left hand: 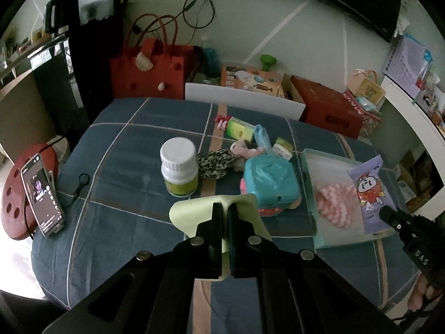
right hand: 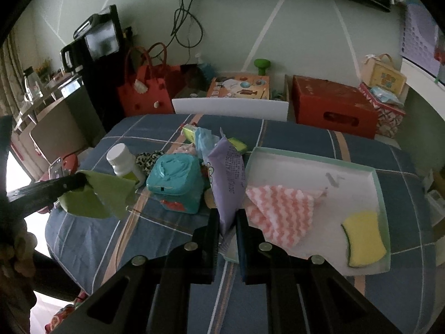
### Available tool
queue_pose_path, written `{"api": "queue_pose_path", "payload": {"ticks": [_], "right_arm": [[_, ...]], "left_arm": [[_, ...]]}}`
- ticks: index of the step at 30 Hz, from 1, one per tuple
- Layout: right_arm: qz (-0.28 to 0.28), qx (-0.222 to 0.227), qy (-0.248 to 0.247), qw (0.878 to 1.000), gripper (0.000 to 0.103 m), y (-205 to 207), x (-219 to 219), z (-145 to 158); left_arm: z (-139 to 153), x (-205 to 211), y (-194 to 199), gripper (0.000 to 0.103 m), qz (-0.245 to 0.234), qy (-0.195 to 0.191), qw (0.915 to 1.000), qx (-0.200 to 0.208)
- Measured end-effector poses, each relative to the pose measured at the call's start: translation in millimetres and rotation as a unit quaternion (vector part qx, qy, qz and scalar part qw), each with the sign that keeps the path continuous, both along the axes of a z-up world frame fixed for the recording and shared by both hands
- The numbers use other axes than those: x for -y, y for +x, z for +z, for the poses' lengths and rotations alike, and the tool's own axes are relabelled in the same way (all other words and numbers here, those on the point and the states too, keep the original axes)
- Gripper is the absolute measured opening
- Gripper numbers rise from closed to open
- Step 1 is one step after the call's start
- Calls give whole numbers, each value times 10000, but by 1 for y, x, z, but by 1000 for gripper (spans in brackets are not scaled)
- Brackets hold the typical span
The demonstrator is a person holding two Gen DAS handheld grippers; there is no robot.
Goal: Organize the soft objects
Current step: 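Carry cloth and packet over the white tray while both tools open to drop them inside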
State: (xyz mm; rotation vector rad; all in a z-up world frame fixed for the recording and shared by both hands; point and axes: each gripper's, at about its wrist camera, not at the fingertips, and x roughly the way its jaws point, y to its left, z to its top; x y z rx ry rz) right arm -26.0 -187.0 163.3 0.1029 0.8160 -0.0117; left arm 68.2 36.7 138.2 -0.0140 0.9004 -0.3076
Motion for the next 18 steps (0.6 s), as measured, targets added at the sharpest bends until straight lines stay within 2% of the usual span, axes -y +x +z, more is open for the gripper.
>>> {"api": "queue_pose_path", "payload": {"ticks": [7, 18], "right_arm": [[-214, 51, 147, 9997, 12, -11, 29, 1], [-662, 38, 220, 9976, 12, -20, 92, -4]], "left_arm": [[23, 28, -5, 3, -201, 1, 9997, 138], [40, 101, -4, 3, -711, 182, 9970, 248]]}}
